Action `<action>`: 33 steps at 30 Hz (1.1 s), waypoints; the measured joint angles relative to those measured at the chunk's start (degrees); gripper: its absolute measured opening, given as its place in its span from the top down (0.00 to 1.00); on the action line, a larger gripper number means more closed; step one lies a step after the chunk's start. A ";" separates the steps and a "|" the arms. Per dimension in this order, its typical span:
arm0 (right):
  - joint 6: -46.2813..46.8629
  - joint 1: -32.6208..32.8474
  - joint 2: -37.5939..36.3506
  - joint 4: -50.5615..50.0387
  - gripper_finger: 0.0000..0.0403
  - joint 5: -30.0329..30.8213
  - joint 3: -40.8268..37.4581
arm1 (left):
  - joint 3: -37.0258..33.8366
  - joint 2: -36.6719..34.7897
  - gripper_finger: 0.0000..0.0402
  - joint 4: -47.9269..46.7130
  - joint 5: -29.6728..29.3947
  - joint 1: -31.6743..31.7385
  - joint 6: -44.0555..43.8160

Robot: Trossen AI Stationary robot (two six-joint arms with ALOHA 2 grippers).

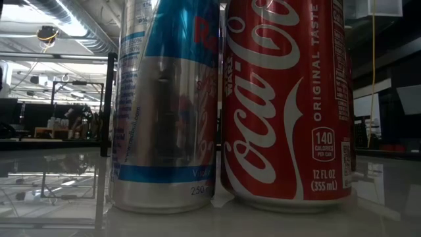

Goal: Place canned beverage on shelf
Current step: Put the top blue soda can on the shelf

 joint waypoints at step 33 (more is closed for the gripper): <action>-0.04 -0.02 0.02 -0.09 0.17 -0.02 0.00 | 0.78 -0.04 0.46 -2.90 0.02 12.08 1.02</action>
